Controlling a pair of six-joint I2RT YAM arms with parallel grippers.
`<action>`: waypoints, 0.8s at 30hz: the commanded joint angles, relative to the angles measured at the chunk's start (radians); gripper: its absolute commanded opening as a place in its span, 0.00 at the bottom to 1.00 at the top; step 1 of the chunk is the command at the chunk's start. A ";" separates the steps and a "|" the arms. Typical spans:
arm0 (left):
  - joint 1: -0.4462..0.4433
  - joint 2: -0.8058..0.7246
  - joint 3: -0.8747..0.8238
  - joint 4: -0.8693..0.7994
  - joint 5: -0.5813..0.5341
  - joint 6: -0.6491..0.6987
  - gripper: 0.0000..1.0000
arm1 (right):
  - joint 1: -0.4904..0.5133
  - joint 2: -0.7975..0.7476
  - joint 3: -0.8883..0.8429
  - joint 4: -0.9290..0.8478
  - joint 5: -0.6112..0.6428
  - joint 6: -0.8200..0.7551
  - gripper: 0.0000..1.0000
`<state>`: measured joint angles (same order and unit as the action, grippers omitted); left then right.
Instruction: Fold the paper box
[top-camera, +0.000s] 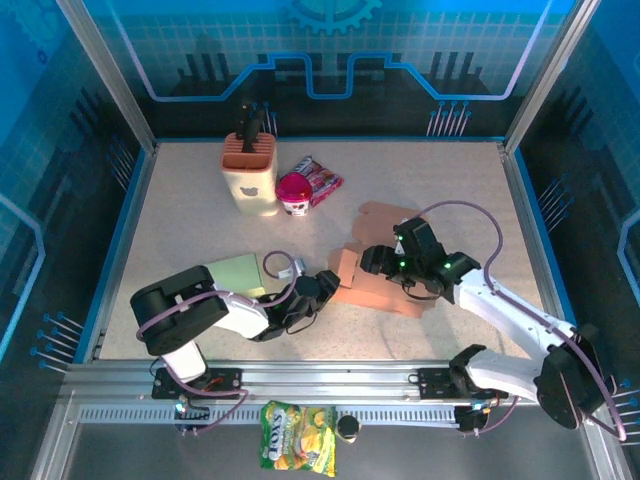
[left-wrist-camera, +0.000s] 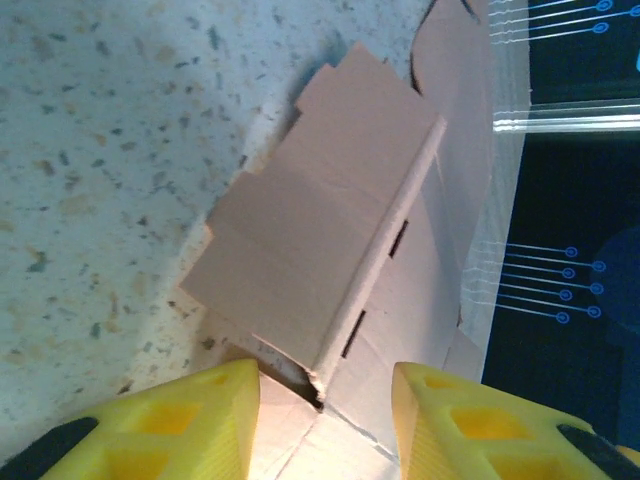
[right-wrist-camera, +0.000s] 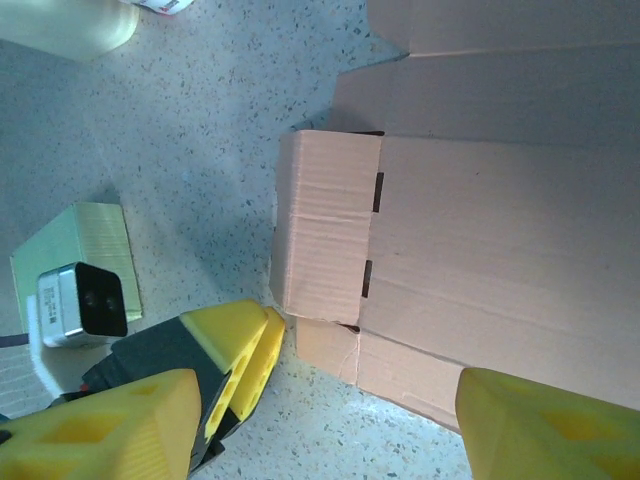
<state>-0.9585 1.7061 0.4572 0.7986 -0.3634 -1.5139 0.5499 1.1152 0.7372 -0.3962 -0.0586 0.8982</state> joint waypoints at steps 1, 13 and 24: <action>-0.008 0.005 0.000 0.026 -0.035 -0.062 0.40 | 0.011 -0.029 -0.019 -0.035 0.020 0.019 0.69; -0.013 0.039 0.028 0.052 -0.047 -0.164 0.40 | 0.013 -0.040 -0.021 -0.035 0.019 0.026 0.68; -0.008 0.091 0.053 0.094 -0.071 -0.195 0.35 | 0.013 -0.045 -0.033 -0.030 0.013 0.024 0.68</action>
<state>-0.9661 1.7714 0.4946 0.8444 -0.4011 -1.6833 0.5499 1.0870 0.7204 -0.4110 -0.0586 0.9142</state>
